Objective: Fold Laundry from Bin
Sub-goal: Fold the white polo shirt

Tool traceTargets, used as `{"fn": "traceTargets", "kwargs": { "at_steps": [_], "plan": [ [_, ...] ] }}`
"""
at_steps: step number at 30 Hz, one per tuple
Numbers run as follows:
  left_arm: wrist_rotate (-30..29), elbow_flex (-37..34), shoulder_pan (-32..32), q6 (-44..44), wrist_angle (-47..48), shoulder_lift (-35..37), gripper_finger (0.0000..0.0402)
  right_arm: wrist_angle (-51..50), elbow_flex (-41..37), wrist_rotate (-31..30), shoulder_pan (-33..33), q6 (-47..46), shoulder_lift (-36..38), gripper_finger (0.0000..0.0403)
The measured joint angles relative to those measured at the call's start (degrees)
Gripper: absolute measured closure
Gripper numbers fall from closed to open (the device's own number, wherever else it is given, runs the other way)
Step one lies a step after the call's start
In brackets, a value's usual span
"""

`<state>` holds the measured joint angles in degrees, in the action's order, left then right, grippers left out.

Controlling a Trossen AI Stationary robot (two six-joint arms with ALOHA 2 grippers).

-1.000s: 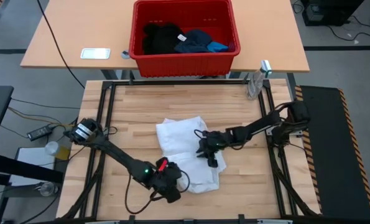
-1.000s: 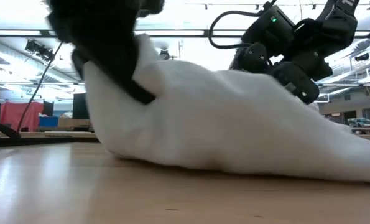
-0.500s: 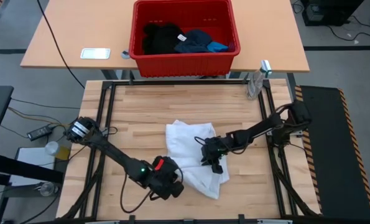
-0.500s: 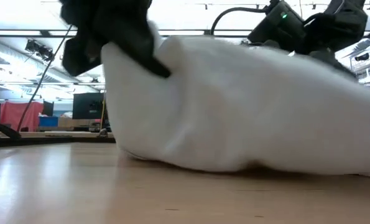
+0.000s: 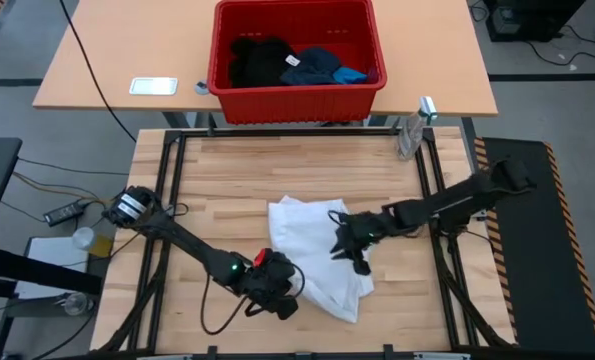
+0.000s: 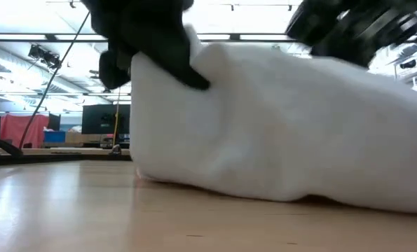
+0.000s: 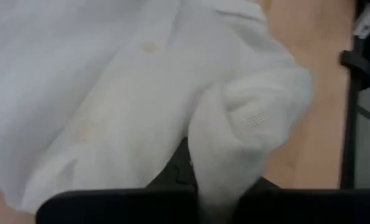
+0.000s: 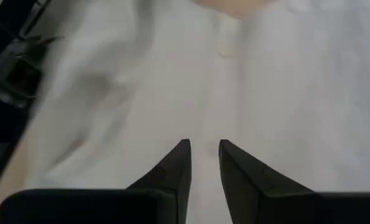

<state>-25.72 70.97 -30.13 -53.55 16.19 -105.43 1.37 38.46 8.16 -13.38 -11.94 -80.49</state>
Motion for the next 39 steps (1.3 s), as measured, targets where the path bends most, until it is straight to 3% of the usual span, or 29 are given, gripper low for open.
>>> {"fn": "traceTargets", "kwargs": {
  "at_steps": [5, 10, 22, 26, 33, 39],
  "plan": [
    [1.69, -0.27, 2.78, -2.02, 0.07, -0.06, 0.039, -2.67, 0.0, -8.01, -9.73, -2.43, 5.51, 0.0319],
    [3.22, -0.27, 4.18, -6.02, 0.32, -0.06, 0.039, -0.59, 0.0, -6.84, -15.75, -12.75, 5.64, 0.0309],
    [7.66, -0.12, 4.84, -16.23, 0.26, 0.27, 0.039, -1.05, 0.02, -5.39, -18.55, -14.02, -1.18, 0.0136],
    [7.69, -0.1, 4.96, -20.54, 0.06, 0.27, 0.039, -2.46, 1.44, -11.28, -21.26, -14.6, -4.19, 0.0104],
    [7.7, -0.1, 4.94, -26.99, 0.11, 0.27, 0.039, -1.9, 5.59, -30.53, -28.37, -13.67, -8.37, 0.0118],
    [7.9, -0.1, 4.95, -27.44, 0.31, 0.27, 0.039, 0.23, 6.62, -33.84, -30.47, -11.98, -14.88, 0.013]
  ]
}}
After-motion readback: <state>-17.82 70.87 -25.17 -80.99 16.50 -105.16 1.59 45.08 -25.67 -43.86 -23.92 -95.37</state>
